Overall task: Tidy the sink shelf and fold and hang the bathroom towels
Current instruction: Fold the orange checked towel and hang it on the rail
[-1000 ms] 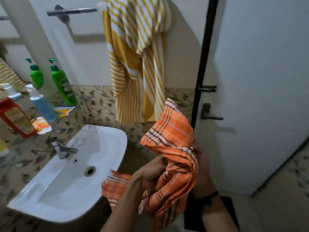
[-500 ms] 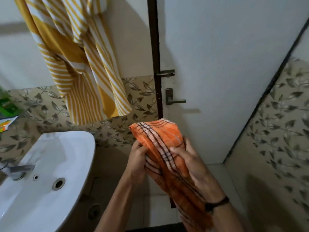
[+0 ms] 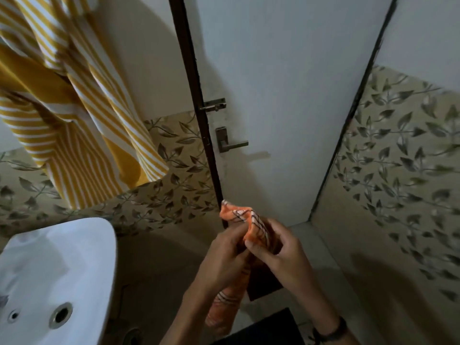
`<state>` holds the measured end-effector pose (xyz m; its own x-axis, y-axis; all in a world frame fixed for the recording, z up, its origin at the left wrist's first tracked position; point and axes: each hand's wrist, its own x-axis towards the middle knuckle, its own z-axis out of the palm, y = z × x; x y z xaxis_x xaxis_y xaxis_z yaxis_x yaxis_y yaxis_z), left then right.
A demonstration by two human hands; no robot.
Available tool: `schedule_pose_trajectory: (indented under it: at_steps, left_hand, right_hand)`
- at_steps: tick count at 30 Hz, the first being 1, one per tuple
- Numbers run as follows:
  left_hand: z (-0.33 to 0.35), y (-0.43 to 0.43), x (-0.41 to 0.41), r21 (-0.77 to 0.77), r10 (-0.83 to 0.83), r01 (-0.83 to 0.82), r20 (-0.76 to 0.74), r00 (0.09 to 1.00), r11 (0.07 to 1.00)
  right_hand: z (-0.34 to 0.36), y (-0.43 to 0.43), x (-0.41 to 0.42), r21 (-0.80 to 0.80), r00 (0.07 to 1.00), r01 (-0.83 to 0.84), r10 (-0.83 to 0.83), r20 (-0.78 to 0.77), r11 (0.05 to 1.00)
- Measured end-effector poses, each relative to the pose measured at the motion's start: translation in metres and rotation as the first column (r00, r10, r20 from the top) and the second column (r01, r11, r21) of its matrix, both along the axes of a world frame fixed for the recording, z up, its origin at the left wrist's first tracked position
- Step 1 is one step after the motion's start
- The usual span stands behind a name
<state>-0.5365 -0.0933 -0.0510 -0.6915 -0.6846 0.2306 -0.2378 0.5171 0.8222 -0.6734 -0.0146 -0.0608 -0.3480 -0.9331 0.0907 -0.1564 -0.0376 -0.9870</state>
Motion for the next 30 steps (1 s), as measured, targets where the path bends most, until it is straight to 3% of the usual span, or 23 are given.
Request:
schedule_pose_trajectory:
  at_steps: [5, 8, 11, 13, 15, 17, 20, 24, 26, 30]
  left_hand:
    - [-0.013, 0.0, 0.001, 0.015, 0.026, -0.026, 0.011, 1.0, 1.0]
    - [-0.013, -0.003, 0.004, 0.138, 0.031, -0.036, 0.036, 0.999, 0.99]
    - [-0.016, -0.009, 0.01, 0.243, 0.167, -0.189, 0.108, 0.98, 0.951]
    - [-0.021, -0.015, 0.017, 0.285, 0.265, -0.332, 0.247, 0.932, 0.899]
    - [-0.028, -0.017, 0.027, 0.321, 0.283, -0.391, 0.335, 0.899, 0.862]
    - [-0.033, -0.017, 0.035, 0.378, 0.28, -0.373, 0.279, 0.918, 0.847]
    - [-0.031, -0.011, 0.036, 0.507, 0.306, -0.298, 0.069, 0.949, 0.809]
    - [-0.014, 0.001, 0.025, 0.635, 0.286, -0.147, -0.121, 0.951, 0.759]
    - [-0.008, 0.004, 0.022, 0.666, 0.285, -0.126, -0.135, 0.949, 0.735]
    - [-0.01, 0.005, 0.022, 0.666, 0.298, -0.155, -0.106, 0.949, 0.73]
  right_hand:
    - [-0.004, 0.003, 0.015, 0.009, 0.99, 0.083, -0.084, 0.116, 0.996]
    - [-0.012, -0.003, 0.018, 0.014, 0.959, 0.232, -0.231, 0.165, 0.973]
    - [-0.016, -0.007, 0.015, -0.003, 0.882, 0.397, -0.38, 0.278, 0.918]
    - [-0.014, -0.007, 0.014, 0.039, 0.829, 0.441, -0.424, 0.365, 0.897]
    - [-0.012, -0.006, 0.013, 0.052, 0.811, 0.48, -0.466, 0.354, 0.876]
    - [-0.011, -0.004, 0.014, 0.037, 0.831, 0.494, -0.484, 0.276, 0.869]
    - [-0.011, 0.003, 0.02, -0.004, 0.935, 0.352, -0.351, 0.053, 0.936]
    - [-0.016, 0.008, 0.032, 0.051, 0.977, -0.034, 0.043, -0.208, 0.998]
    - [-0.022, 0.007, 0.037, 0.118, 0.965, -0.139, 0.162, -0.206, 0.983]
    - [-0.026, 0.008, 0.038, 0.139, 0.987, -0.157, 0.162, -0.023, 0.978]
